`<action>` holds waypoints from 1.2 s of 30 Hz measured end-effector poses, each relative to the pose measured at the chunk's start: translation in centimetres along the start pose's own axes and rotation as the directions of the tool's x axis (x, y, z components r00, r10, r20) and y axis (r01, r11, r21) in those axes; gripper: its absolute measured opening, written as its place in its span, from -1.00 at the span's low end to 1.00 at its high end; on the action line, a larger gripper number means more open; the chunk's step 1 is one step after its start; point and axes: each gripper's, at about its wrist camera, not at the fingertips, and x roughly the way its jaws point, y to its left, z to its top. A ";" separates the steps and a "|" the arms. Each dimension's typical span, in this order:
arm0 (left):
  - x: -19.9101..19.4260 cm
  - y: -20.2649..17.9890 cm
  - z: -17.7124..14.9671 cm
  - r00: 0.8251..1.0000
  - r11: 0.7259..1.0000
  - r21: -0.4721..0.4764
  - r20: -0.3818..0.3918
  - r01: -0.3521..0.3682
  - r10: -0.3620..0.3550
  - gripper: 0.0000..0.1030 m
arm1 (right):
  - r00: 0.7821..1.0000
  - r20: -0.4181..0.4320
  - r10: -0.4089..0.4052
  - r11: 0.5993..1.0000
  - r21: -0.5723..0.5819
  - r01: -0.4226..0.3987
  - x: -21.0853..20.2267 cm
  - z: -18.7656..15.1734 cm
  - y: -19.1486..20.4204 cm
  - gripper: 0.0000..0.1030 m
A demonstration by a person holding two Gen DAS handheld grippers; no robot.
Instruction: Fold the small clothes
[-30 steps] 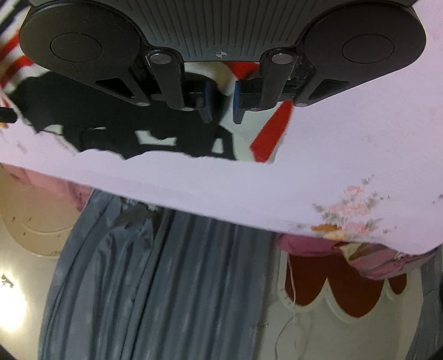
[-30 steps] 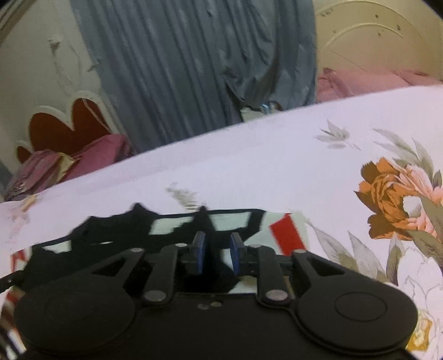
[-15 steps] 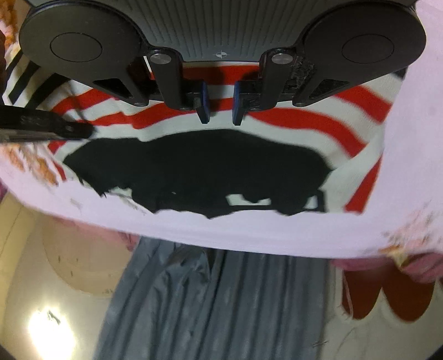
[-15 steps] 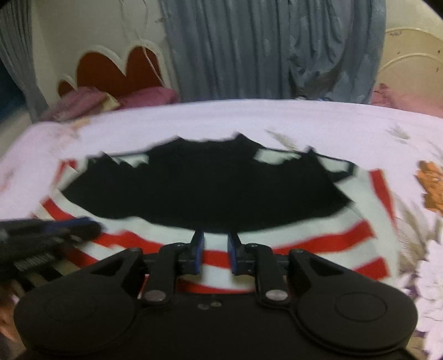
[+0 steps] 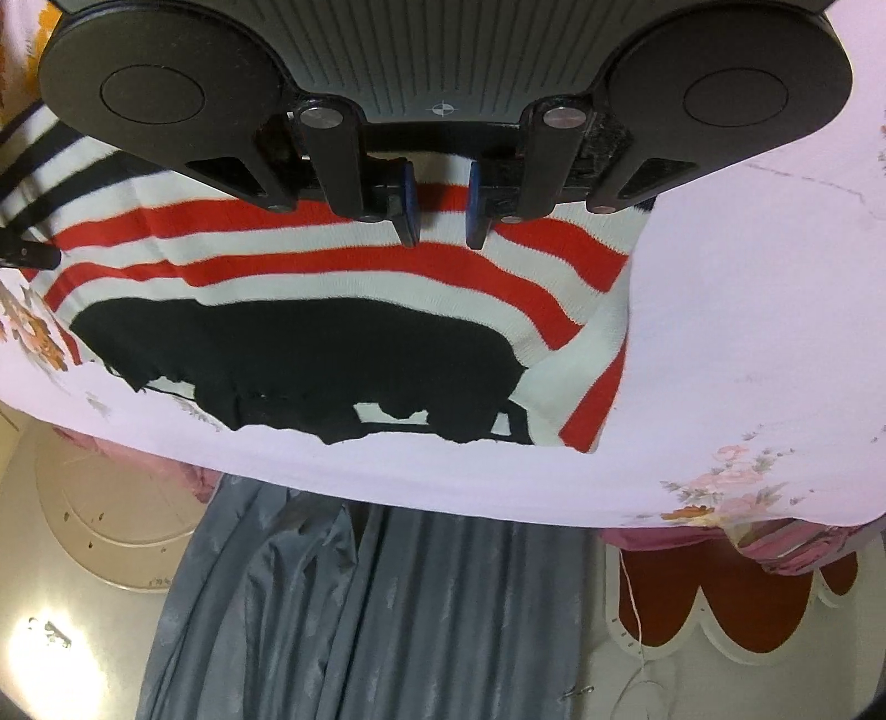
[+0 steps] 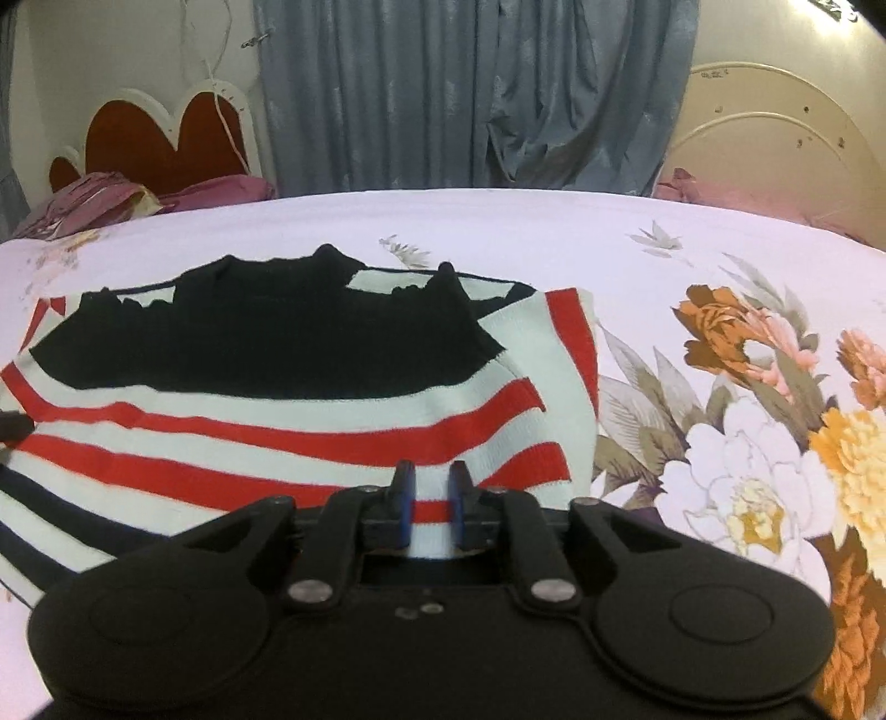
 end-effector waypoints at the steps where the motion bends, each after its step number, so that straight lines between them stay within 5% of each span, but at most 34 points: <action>1: -0.5 -0.2 -0.1 1.000 1.000 0.003 0.005 0.002 -0.002 -0.66 | 1.000 0.008 0.013 1.000 0.004 -0.013 -0.4 0.1 0.4 -0.59; 5: -2.2 -1.7 -0.5 0.999 0.999 0.036 0.023 0.023 -0.023 -0.48 | 0.997 0.031 0.077 0.997 -0.018 -0.077 -2.1 -0.3 2.8 -0.59; 7: -2.9 -2.5 -0.8 0.999 0.998 0.055 0.035 0.026 -0.028 -0.11 | 0.994 0.029 0.108 0.994 -0.036 -0.107 -2.5 -0.5 4.3 -0.59; 9: -3.3 -3.2 -1.3 0.999 0.997 0.074 0.042 0.029 -0.032 -0.04 | 0.992 0.032 0.123 0.991 -0.058 -0.121 -2.7 -0.8 5.6 -0.58; 19: -3.2 -1.2 -4.7 1.000 0.994 0.109 0.009 0.011 -0.012 -0.04 | 0.999 -0.001 0.041 0.991 -0.131 -0.041 -2.6 -3.8 4.0 -0.59; 25: -3.7 -0.2 -5.4 1.000 0.997 0.080 0.006 0.009 -0.009 -0.04 | 0.998 0.013 -0.054 0.997 -0.056 0.055 -3.5 -4.7 0.5 -0.52; 36: -3.6 -0.7 -5.2 1.000 0.995 0.101 -0.010 -0.014 0.015 -0.04 | 0.997 -0.008 -0.078 0.997 -0.027 0.078 -3.3 -5.6 -0.5 -0.50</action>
